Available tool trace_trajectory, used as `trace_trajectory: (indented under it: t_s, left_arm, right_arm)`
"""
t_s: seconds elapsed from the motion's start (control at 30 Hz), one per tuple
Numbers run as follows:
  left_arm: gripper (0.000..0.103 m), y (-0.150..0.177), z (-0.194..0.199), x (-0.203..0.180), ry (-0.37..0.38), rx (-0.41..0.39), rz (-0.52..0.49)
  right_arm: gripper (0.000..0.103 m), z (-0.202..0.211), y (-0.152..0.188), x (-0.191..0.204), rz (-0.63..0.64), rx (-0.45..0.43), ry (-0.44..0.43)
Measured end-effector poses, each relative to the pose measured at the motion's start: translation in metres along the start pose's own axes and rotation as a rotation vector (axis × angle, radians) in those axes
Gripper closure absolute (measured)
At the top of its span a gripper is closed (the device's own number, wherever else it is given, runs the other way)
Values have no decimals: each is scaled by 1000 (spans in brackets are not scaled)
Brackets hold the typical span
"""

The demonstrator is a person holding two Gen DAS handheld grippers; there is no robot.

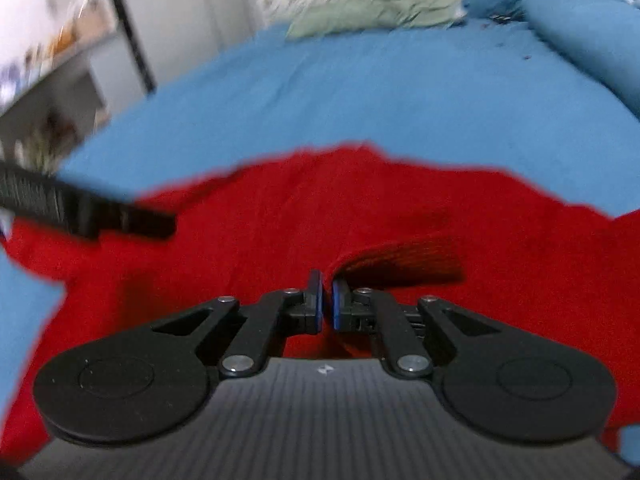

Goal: Fold small clothes
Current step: 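Grasp a sweater sleeve with the right gripper and fold it across the body, then grasp the other sleeve with the left gripper and fold it across the body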

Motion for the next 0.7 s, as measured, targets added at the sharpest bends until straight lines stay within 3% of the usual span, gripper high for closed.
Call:
trace_trajectory:
  t_s: [0.03,0.13,0.17,0.33,0.43,0.53,0.6,0.7]
  left_arm:
    - [0,1,-2,0,22,4,4]
    - [0,0,-5,-10,54,4,-15]
    - [1,-2,-5,-16,63,-1,-31]
    - [1,-7,-6,-71,181,-21,-159]
    - [7,-5,-18,-112,156,-58,-310]
    - [31,1,-41,-140,118,-66,-413]
    - [57,1,-61,-151,115,-49,-453]
    - [62,3,-78,-165,96,-67,-513]
  right_arm:
    - [73,0,5,2,22,10,20]
    - [31,15,15,2,86,9,27]
    - [26,24,18,-1,108,3,41]
    - [25,69,29,-28,100,41,119]
    - [23,90,40,-60,32,61,156]
    - [23,104,49,-91,-53,74,186]
    - [23,112,53,-107,-107,71,204]
    - [23,116,58,-122,-163,65,220]
Point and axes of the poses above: each gripper's, at about its wrist camera, not at the fingertips, and z roughly against the way its jaws point, x to its left, y to its underside, the point moved 4 cm from there along -z, roughly the way its jaws point, and after that the axes turned 3 degrees about x, right-handed, at the moved point
